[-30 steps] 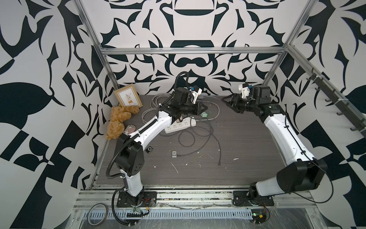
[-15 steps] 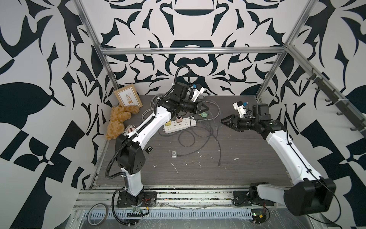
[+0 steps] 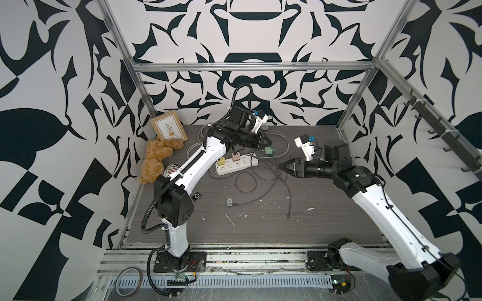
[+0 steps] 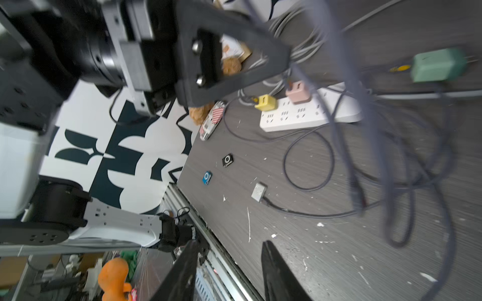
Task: Charge mp3
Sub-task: Pick up the charging cable from the center of the board.
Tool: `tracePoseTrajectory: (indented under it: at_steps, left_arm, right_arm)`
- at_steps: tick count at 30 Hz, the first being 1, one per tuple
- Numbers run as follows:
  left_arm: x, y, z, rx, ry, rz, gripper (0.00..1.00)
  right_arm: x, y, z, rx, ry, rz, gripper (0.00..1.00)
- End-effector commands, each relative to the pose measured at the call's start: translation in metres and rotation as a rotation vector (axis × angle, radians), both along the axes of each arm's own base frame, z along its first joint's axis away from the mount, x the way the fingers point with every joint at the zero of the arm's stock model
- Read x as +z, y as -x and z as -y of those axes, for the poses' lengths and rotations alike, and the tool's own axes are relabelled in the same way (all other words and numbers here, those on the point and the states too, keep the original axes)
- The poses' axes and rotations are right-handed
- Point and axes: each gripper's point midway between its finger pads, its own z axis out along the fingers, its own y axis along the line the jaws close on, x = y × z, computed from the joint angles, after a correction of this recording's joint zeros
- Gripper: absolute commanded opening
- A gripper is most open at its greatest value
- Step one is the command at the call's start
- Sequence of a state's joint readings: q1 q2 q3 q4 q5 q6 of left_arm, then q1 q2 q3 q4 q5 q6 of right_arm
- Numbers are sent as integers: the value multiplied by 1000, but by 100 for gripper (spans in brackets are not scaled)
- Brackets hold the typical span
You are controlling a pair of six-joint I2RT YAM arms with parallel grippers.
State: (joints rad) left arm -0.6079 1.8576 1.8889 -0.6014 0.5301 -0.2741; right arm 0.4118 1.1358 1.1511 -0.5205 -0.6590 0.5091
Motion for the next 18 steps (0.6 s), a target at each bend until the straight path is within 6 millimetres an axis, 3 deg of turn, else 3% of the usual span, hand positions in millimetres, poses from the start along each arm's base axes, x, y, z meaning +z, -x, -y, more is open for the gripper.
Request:
tracePoseTrajectory:
  at_steps: [1, 3, 6, 18]
  left_arm:
    - [3, 0, -5, 3, -27, 4, 6]
    - [4, 1, -6, 6, -32, 4, 6]
    - [5, 2, -7, 6, -32, 6, 6]
    - [9, 4, -7, 4, -22, 10, 5]
  right_arm:
    - [-17, -23, -1, -83, 104, -16, 40]
    - [-29, -30, 7, -122, 186, -28, 39]
    - [-31, -36, 16, -154, 250, -16, 38]
    - [-40, -54, 16, -157, 328, 1, 37]
